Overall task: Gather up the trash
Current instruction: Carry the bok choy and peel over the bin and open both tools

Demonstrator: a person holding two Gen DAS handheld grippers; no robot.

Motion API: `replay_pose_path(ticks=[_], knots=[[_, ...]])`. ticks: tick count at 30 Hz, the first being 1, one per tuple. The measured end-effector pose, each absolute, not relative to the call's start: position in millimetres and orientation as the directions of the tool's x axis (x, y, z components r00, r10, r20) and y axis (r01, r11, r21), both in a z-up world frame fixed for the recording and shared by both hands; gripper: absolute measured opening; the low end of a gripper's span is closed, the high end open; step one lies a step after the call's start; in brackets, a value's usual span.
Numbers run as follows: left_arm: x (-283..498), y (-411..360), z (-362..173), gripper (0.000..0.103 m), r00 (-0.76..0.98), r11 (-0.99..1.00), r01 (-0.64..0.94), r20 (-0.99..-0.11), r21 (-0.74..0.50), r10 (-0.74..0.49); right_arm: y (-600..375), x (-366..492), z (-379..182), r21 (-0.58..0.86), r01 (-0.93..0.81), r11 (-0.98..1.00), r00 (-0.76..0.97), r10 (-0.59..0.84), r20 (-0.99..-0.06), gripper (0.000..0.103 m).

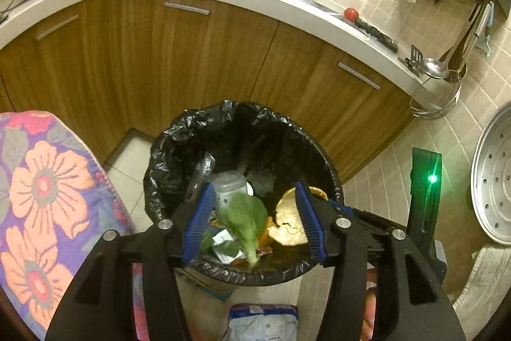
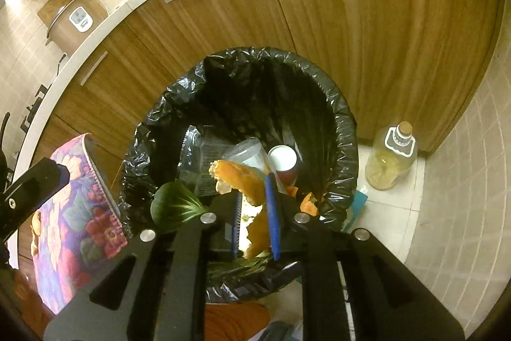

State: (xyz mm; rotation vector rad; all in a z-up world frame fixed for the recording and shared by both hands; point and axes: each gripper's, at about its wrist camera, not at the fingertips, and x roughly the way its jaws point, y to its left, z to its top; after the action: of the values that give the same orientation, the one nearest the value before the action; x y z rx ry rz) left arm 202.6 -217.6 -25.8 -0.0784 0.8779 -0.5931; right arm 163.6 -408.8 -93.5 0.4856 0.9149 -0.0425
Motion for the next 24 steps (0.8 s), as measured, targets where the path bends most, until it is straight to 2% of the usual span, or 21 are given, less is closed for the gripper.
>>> replay_pose_path(ticks=[2, 3, 4, 6, 19, 21, 24], knots=[[199.5, -213.7, -23.0, 0.054, 0.496, 0.840, 0.450, -0.698, -0.302, -0.517, -405.0, 162.0, -89.3, 0.386, 0.227, 0.894, 0.622, 0.171, -0.764, 0.019], [197.5, -210.0, -22.2, 0.054, 0.500, 0.842, 0.446, -0.696, -0.303, -0.515, -403.4, 160.7, -87.5, 0.382, 0.225, 0.896, 0.625, 0.168, -0.762, 0.028], [196.5, -206.8, -20.7, 0.054, 0.502, 0.843, 0.443, -0.694, -0.305, -0.516, -401.3, 159.4, -84.9, 0.375, 0.226, 0.899, 0.630, 0.158, -0.760, 0.044], [194.3, -203.1, -18.2, 0.054, 0.505, 0.844, 0.439, -0.691, -0.309, -0.516, -397.8, 158.0, -79.9, 0.357, 0.226, 0.906, 0.644, 0.136, -0.753, 0.060], [163.6, -128.9, 9.9, 0.054, 0.613, 0.870, 0.362, -0.618, -0.334, -0.492, -354.3, 149.6, -38.7, 0.365, 0.112, 0.924, 0.705, 0.185, -0.685, 0.060], [158.5, -112.0, 13.6, 0.061, 0.630, 0.875, 0.344, -0.606, -0.341, -0.485, -338.6, 148.6, -29.2, 0.362, 0.077, 0.929, 0.717, 0.201, -0.668, 0.060], [150.7, -82.1, 18.0, 0.062, 0.627, 0.854, 0.331, -0.583, -0.401, -0.517, -312.9, 147.3, -15.6, 0.348, 0.028, 0.937, 0.732, 0.218, -0.645, 0.060]])
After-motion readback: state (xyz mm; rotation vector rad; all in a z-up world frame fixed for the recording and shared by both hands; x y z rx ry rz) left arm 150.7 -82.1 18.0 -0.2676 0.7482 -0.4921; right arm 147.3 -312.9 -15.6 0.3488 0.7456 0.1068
